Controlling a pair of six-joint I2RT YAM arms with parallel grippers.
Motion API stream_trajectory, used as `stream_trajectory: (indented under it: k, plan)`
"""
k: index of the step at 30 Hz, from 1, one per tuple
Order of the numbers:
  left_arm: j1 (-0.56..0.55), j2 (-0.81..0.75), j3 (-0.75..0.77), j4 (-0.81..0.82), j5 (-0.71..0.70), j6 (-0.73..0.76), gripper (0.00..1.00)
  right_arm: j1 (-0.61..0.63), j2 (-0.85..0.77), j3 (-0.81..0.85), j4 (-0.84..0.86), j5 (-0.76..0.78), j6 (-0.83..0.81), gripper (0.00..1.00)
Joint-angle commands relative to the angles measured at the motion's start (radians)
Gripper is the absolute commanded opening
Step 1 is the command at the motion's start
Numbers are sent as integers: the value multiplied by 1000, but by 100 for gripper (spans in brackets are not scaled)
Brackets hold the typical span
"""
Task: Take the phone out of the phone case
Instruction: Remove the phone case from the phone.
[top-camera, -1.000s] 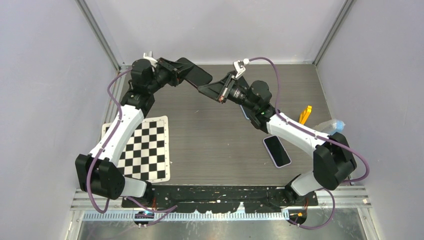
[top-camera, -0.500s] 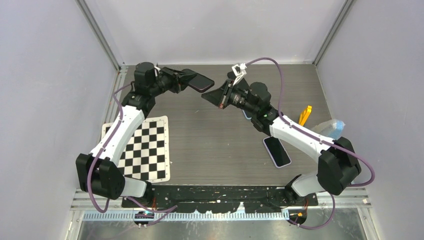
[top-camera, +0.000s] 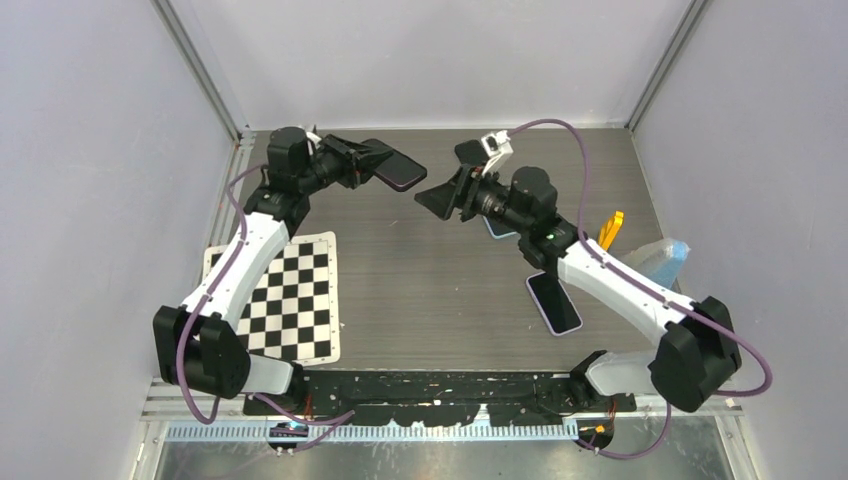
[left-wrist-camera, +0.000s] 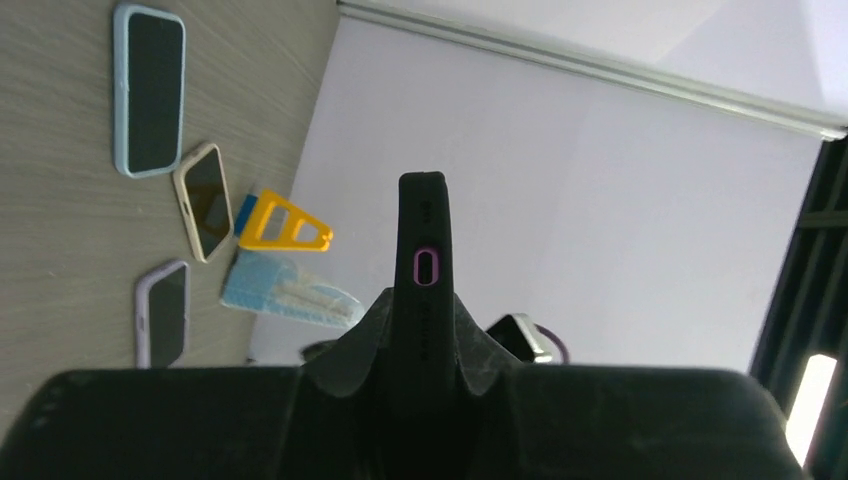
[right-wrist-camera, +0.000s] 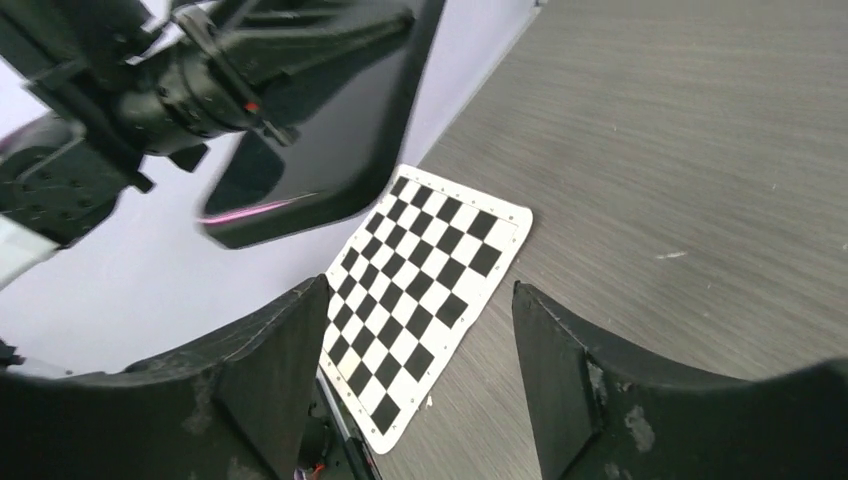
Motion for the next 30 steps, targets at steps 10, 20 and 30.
stream_trajectory:
  k: [10,20,30]
  plan:
    - [19,-93,56,224,184,549,0,-118,-48,99,52,-449,183,76]
    - [19,-90,78,283,378,629,0,-117,7,187,-40,-502,122,29]
    - [18,-87,92,306,408,615,0,-101,32,203,-66,-540,71,37]
